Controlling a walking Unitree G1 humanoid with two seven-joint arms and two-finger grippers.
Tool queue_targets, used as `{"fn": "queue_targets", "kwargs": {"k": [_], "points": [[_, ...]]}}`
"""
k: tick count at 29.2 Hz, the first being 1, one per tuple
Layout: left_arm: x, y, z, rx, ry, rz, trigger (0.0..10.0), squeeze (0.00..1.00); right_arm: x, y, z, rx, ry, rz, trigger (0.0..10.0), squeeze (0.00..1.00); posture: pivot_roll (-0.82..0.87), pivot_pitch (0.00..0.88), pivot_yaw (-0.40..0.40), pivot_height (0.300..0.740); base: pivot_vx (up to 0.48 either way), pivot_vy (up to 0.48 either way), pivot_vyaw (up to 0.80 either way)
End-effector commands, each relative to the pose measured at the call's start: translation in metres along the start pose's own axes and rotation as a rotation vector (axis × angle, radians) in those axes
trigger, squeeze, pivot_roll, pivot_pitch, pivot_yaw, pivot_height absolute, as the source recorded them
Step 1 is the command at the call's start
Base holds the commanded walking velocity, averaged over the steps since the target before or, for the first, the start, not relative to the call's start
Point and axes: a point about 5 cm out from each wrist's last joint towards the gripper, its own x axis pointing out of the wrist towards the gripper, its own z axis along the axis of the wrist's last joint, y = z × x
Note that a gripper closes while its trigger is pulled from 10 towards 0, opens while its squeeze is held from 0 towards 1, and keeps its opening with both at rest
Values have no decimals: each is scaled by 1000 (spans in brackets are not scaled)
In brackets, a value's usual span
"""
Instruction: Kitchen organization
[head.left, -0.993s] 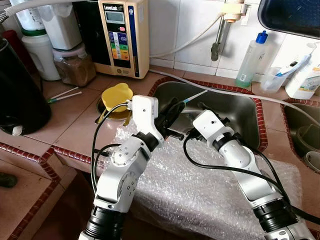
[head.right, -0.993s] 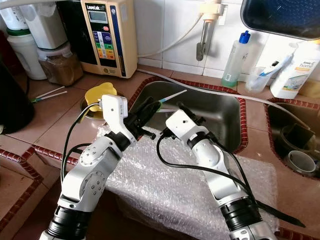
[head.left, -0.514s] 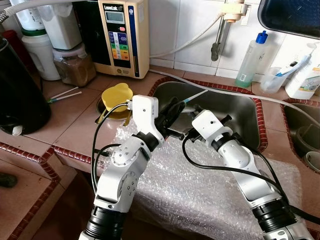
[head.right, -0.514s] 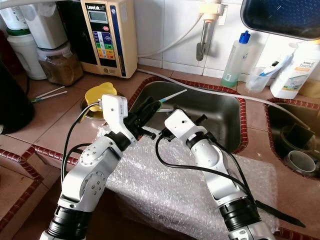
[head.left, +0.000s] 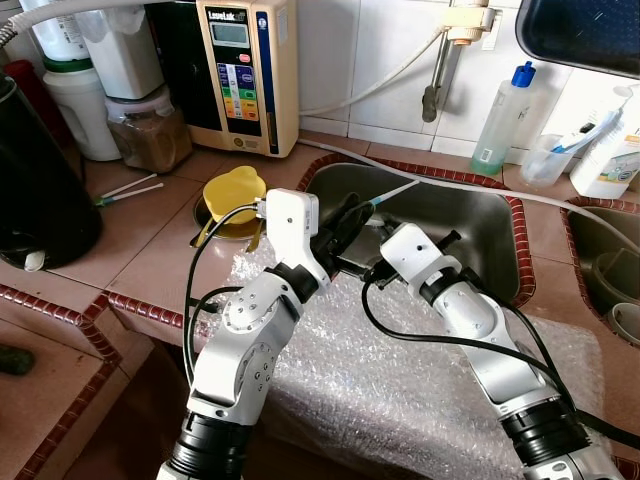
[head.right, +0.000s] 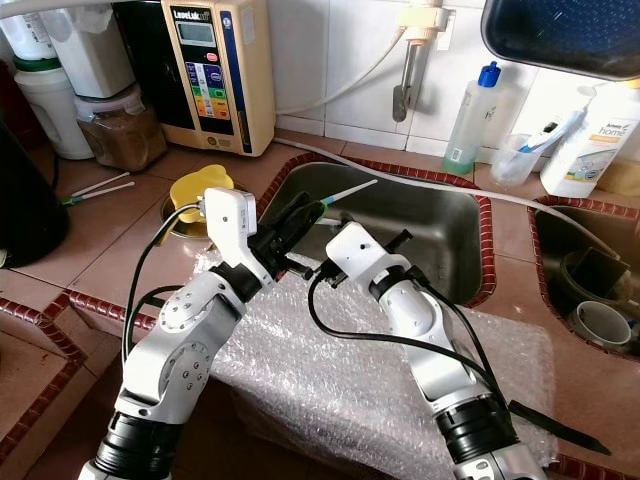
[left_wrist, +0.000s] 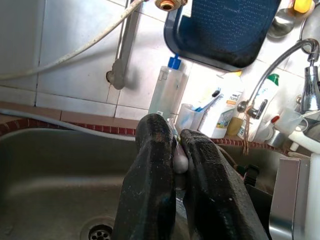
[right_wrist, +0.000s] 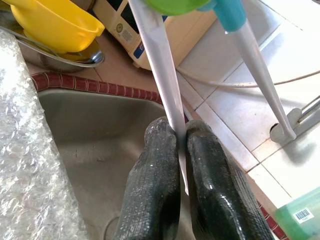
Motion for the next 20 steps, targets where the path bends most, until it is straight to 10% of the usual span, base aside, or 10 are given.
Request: {"fn": "queue_targets", "kwargs": {"k": [1, 2, 20], "points": [[-2, 3, -8, -7, 49, 12, 4745, 0, 2, -7, 4, 8, -35, -34, 0, 0, -3, 0, 14, 740, 0, 0, 0], [-2, 4, -8, -10, 54, 19, 10000, 1000, 2, -8, 4, 7, -34, -36, 0, 0, -1, 0, 14, 740, 0, 0, 0], [-16, 33, -29, 106, 209, 100, 10000, 1000, 8, -2, -18, -39, 43, 11, 0, 0, 16, 0, 20, 740, 0, 0, 0]]}}
